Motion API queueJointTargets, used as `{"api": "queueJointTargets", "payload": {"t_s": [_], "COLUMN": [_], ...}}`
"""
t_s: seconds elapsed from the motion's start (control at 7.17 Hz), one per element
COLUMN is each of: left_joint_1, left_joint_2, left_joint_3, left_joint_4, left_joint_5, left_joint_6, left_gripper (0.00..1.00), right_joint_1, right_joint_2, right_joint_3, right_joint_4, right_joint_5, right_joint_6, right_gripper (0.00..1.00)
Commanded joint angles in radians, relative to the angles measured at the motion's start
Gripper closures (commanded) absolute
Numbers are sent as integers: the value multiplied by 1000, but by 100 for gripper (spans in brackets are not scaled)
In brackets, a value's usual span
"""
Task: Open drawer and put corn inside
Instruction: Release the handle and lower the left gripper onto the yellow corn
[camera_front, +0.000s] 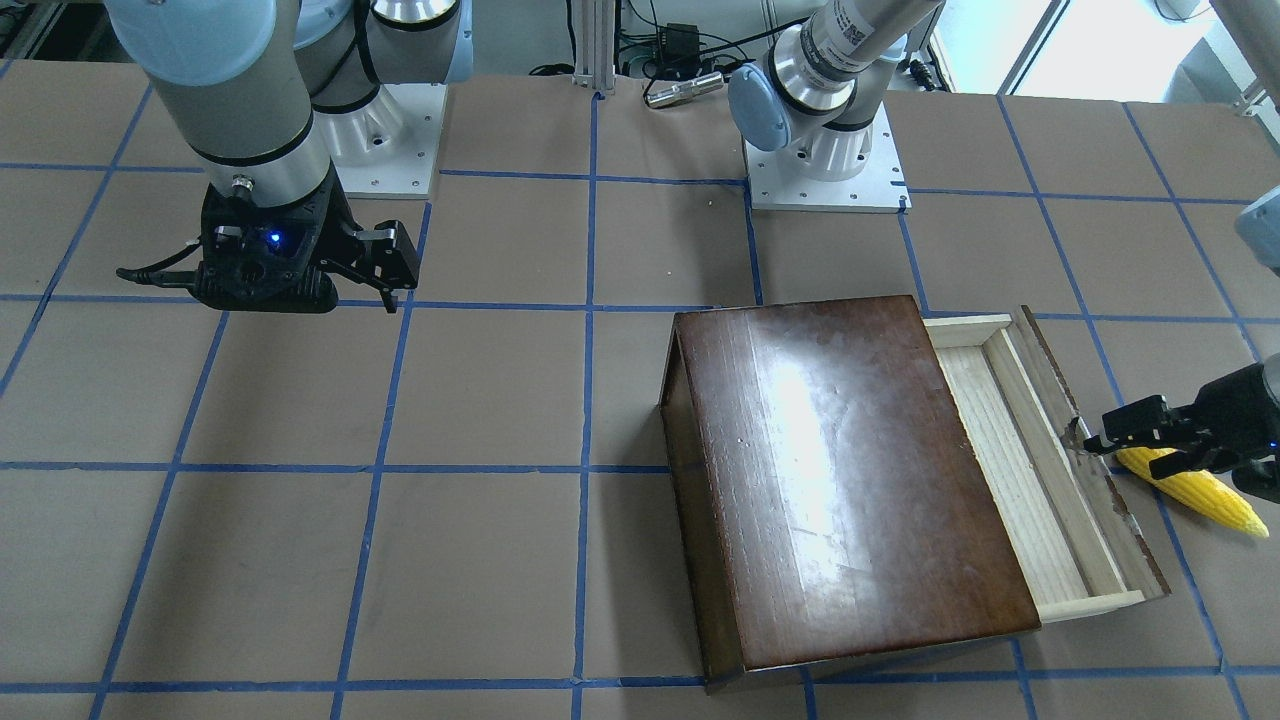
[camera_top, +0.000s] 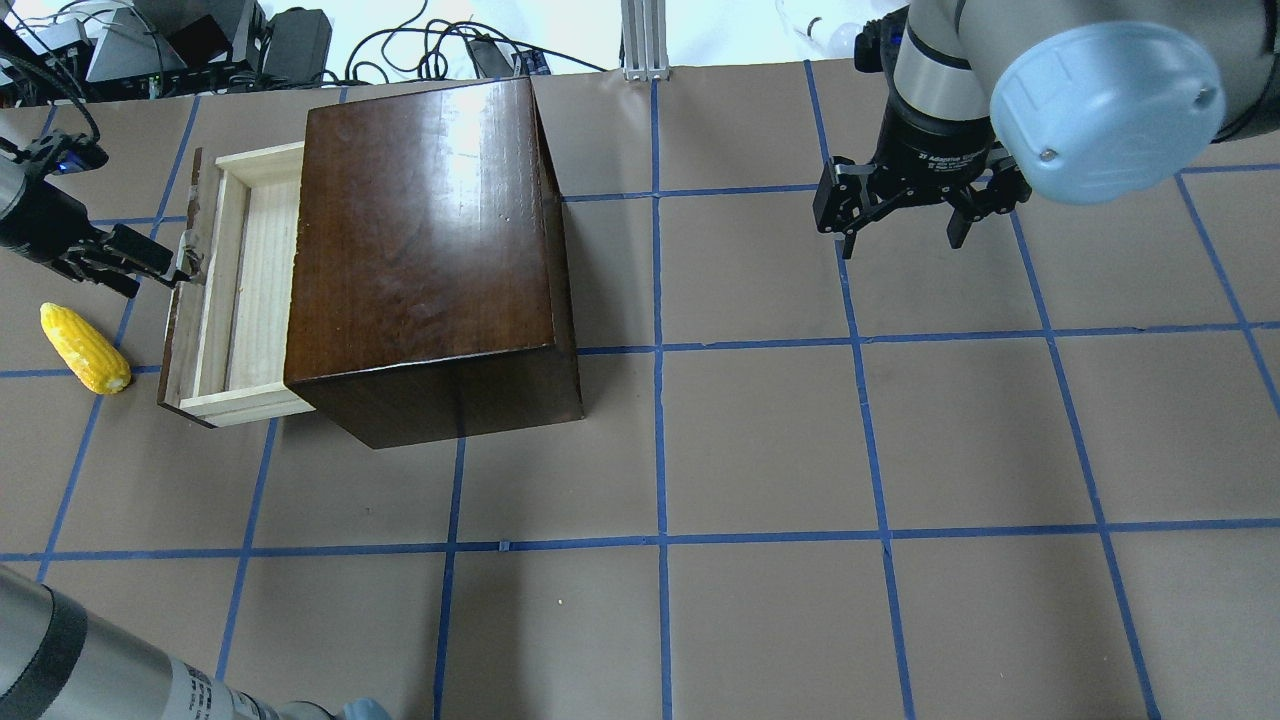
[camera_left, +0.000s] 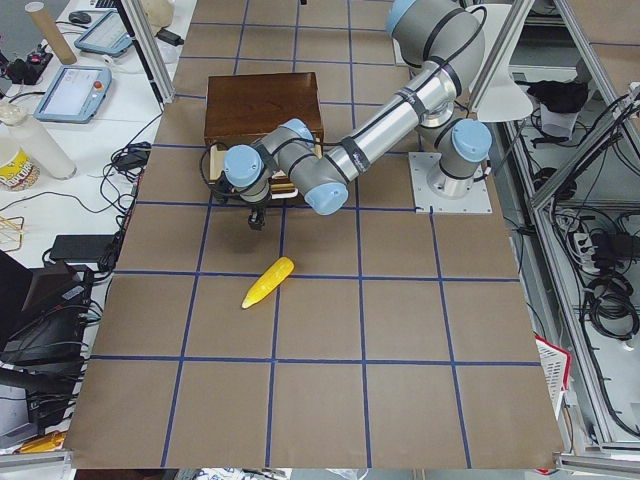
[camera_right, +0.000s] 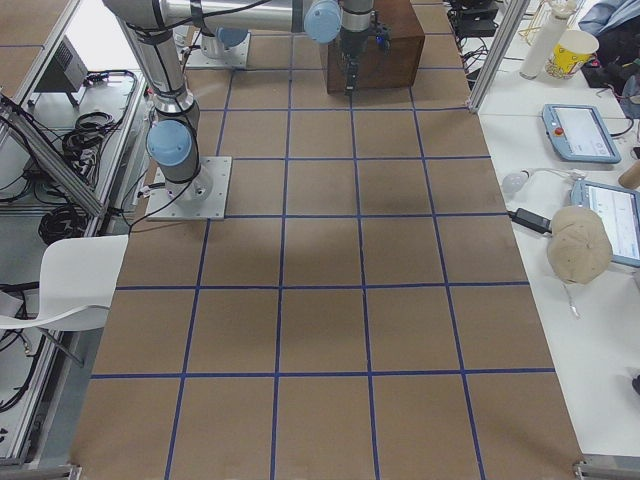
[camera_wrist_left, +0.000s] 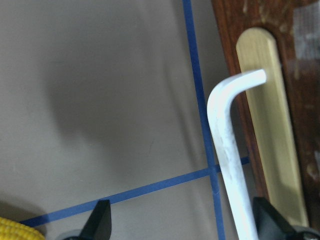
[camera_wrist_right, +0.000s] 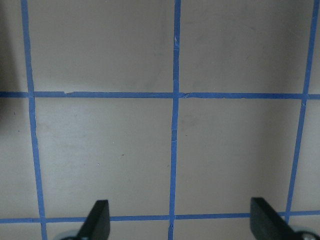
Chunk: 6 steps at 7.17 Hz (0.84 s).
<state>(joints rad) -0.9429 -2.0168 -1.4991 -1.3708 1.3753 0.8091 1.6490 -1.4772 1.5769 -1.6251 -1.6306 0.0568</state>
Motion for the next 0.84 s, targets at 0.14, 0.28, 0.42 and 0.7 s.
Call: {"api": "queueJointTargets", "payload": {"t_s": [0.14, 0.28, 0.42, 0.7], "left_joint_1": [22, 85, 125, 130], "left_joint_2": [35, 38, 21, 6], "left_joint_3": [14, 19, 22, 14], "left_joint_4": [-39, -30, -10, 68], "left_joint_5": [31, 60, 100, 143], "left_joint_6": [2, -14, -103, -183], "left_gripper": [0, 0, 0, 0], "right_joint_1": [0, 0, 0, 0], "right_joint_2": [-2, 0, -2, -2], "right_joint_3": [0, 0, 0, 0], "right_joint_4": [1, 1, 1, -1], "right_joint_5": [0, 0, 0, -2], "right_joint_6": [0, 0, 0, 0], "right_gripper": [0, 0, 0, 0]}}
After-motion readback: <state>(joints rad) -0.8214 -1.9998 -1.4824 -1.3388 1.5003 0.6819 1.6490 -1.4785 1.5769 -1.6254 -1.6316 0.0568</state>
